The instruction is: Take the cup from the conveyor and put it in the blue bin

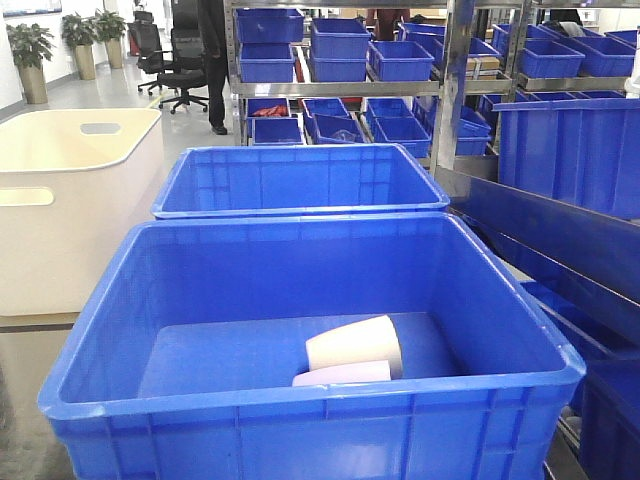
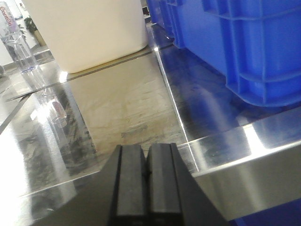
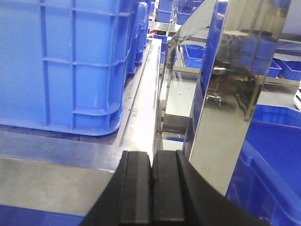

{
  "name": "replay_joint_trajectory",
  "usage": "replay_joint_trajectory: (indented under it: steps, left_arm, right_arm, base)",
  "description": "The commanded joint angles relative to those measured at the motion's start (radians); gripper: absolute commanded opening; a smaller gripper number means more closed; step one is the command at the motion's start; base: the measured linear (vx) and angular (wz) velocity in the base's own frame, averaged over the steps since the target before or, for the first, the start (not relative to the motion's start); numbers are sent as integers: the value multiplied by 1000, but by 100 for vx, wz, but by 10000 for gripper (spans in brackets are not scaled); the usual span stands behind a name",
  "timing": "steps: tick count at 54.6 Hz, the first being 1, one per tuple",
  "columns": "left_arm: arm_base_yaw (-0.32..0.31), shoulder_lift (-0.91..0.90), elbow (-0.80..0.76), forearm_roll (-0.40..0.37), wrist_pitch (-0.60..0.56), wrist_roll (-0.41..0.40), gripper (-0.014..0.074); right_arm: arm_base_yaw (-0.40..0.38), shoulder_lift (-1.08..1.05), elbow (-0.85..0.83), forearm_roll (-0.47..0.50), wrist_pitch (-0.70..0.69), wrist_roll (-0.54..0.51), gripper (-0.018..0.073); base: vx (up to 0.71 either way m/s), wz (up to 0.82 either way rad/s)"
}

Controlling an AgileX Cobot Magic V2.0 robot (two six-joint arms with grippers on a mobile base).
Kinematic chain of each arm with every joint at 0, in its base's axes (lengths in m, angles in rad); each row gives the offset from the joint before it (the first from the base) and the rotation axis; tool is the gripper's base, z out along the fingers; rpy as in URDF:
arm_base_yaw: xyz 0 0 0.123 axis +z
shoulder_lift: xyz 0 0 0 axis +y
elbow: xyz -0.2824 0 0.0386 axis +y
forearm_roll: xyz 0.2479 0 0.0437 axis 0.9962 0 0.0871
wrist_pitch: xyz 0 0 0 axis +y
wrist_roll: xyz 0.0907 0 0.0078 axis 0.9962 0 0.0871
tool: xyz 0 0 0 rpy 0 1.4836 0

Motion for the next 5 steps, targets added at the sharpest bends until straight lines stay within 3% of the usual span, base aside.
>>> replay_joint_trajectory:
  steps: [1, 5]
  left_arm:
    - [1, -16, 12, -2, -83, -5, -2]
    - [1, -16, 12, -2, -83, -5, -2]
  right_arm:
    - [-4, -13, 20, -10, -80, -11, -9]
    - [-4, -13, 20, -10, -80, -11, -9]
  base:
    - [0, 0]
    - [0, 0]
